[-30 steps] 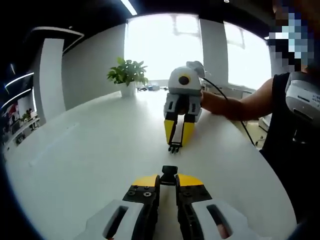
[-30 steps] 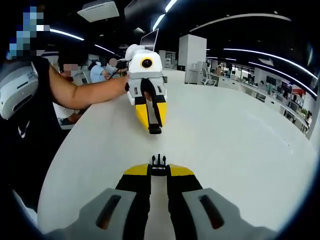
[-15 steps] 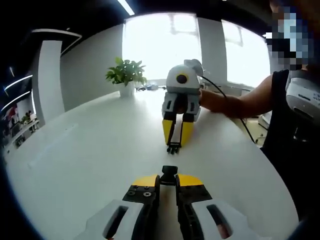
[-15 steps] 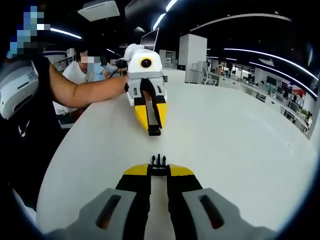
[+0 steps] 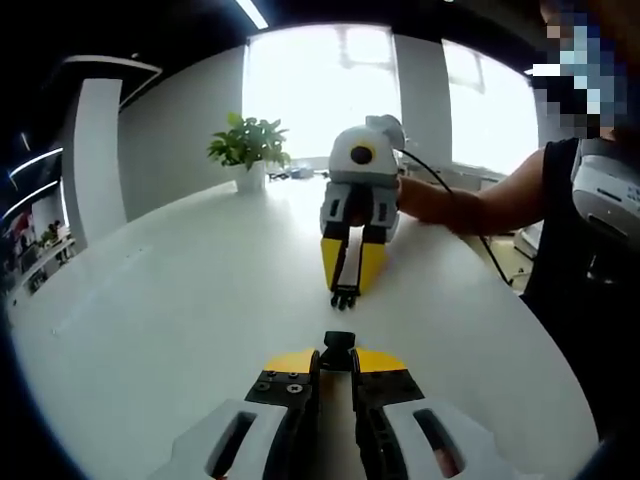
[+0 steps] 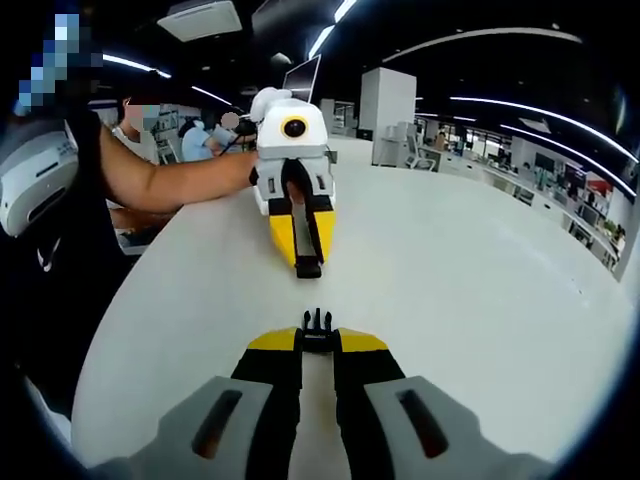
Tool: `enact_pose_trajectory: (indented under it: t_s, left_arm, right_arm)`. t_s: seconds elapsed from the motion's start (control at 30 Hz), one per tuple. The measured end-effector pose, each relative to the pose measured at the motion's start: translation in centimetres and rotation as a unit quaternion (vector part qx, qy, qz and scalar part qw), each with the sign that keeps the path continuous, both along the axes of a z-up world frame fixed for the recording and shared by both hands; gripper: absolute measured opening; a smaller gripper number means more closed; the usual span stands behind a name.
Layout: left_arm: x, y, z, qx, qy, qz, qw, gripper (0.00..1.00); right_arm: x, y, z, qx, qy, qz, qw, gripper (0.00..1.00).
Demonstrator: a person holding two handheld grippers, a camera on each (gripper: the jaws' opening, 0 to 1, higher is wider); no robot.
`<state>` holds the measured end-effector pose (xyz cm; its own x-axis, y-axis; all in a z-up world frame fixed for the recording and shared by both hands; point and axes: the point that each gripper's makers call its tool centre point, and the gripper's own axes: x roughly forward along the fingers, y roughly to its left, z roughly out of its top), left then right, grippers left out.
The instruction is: Snap the two parts of the plastic buckle together until the buckle closes and remains connected.
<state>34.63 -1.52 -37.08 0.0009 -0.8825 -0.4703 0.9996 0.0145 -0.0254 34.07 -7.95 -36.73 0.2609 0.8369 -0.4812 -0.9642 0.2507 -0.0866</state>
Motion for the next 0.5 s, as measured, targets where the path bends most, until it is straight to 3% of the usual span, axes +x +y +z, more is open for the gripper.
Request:
enact_pose_trajectory:
  t_s: [0.5]
  left_arm:
    - [0.05,-0.07,-0.30,0.004,-0.003,0.001,1.0000,0.10]
  right_arm:
    - [0.14,0.21,-0.04,0.001,-0.006,-0.001,1.0000,0.11]
